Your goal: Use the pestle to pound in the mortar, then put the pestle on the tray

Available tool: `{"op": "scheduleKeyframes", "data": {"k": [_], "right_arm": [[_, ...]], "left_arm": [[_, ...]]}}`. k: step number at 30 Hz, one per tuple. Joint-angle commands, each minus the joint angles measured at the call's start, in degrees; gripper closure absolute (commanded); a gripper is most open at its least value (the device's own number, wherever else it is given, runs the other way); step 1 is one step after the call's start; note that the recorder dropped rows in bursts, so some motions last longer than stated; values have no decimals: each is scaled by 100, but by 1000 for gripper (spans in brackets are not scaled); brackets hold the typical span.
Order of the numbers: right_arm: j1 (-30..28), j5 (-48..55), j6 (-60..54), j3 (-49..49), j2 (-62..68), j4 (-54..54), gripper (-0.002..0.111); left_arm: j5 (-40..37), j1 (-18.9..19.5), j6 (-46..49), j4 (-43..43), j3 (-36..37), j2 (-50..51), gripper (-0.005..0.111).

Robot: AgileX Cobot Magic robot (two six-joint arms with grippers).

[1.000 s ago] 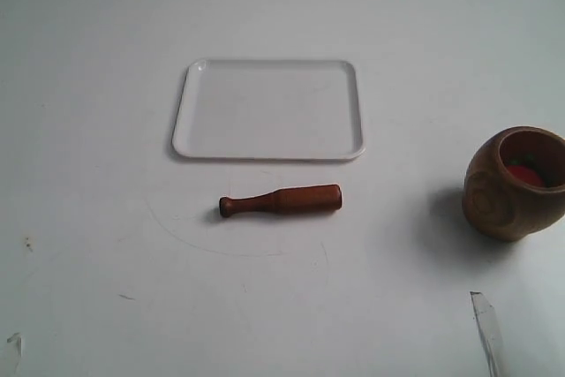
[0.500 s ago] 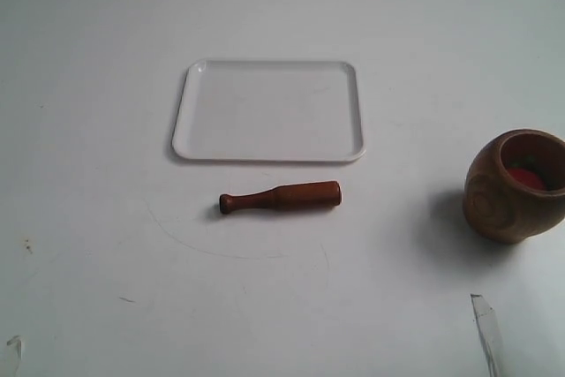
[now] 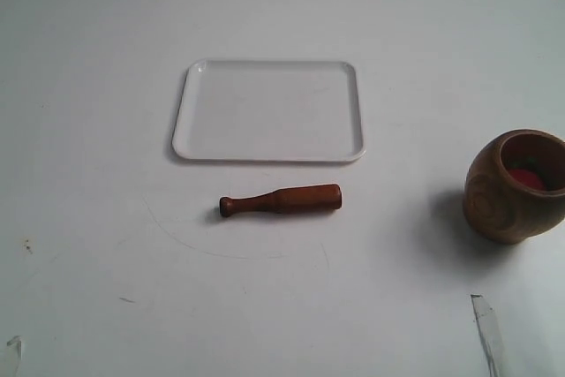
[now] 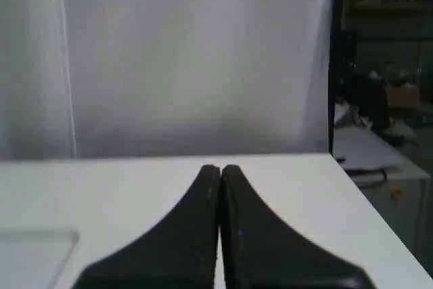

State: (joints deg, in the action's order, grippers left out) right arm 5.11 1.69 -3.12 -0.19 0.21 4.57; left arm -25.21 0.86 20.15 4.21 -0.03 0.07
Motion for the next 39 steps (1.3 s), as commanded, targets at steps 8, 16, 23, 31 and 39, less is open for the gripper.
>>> {"op": "scheduleKeyframes", "data": {"k": [8, 16, 23, 31, 39], "right_arm": [[-32, -2941, 1096, 19, -21, 1094, 108], [-32, -4946, 3649, 19, 236, -4192, 108], [-54, -5270, 2526, -933, 1542, -4682, 108], [-54, -5587, 2181, -2849, 3800, -2726, 108], [197, -4608, 4401, -5679, 6435, -6933, 108]], "left_arm": [[17, -44, -47, -42, 3, -7, 107], [17, -44, -47, -42, 3, -7, 107], [17, -44, -47, -42, 3, -7, 107], [17, -44, -47, -42, 3, -7, 107], [17, -44, -47, -42, 3, -7, 107]]}}
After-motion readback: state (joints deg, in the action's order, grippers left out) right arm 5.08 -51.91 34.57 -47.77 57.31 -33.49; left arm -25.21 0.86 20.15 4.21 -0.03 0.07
